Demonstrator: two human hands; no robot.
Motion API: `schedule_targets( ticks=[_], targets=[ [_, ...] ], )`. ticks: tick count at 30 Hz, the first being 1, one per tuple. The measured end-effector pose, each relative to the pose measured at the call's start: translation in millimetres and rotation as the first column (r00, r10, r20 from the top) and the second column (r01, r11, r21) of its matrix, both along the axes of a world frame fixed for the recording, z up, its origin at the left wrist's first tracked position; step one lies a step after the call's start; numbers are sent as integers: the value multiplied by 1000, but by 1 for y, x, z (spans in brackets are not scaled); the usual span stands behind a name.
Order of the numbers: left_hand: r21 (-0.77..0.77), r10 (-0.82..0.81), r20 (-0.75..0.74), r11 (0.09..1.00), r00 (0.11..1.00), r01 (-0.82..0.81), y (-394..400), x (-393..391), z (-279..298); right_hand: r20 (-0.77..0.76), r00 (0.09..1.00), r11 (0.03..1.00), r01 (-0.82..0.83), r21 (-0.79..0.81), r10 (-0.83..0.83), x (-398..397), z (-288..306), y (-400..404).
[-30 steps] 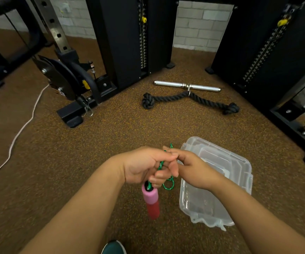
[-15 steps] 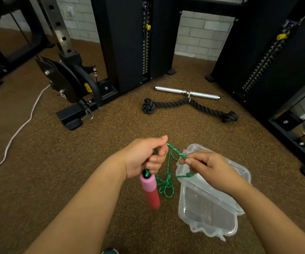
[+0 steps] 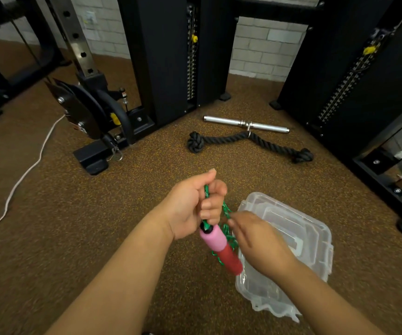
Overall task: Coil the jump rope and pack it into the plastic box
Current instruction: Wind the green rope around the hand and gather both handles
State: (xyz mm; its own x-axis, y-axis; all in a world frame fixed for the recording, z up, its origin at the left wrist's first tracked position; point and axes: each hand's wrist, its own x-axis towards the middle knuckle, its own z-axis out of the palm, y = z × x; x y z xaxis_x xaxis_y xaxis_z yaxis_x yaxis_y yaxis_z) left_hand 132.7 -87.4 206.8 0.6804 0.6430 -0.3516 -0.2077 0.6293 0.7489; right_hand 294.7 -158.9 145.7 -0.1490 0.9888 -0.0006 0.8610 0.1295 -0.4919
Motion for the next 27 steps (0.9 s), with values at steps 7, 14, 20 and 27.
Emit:
schedule_targets(
  ticks=[7, 14, 20, 27],
  targets=[
    [46, 201, -62, 979, 978, -198, 4, 0, -6, 106, 989, 983, -121, 139, 107, -3, 9, -6],
    [232, 114, -368, 972, 923, -28, -7, 13, -5, 51, 962, 937, -273, 217, 269, -14, 49, -8],
    [211, -123, -427, 950, 896, 231, -11, 3, -7, -310, 937, 978, -110, 178, 162, 9, 67, 7],
    [84, -426, -280, 882, 860, 464, -14, 6, 3, -695, 713, 994, 103, -29, -95, 16, 52, 18]
  ],
)
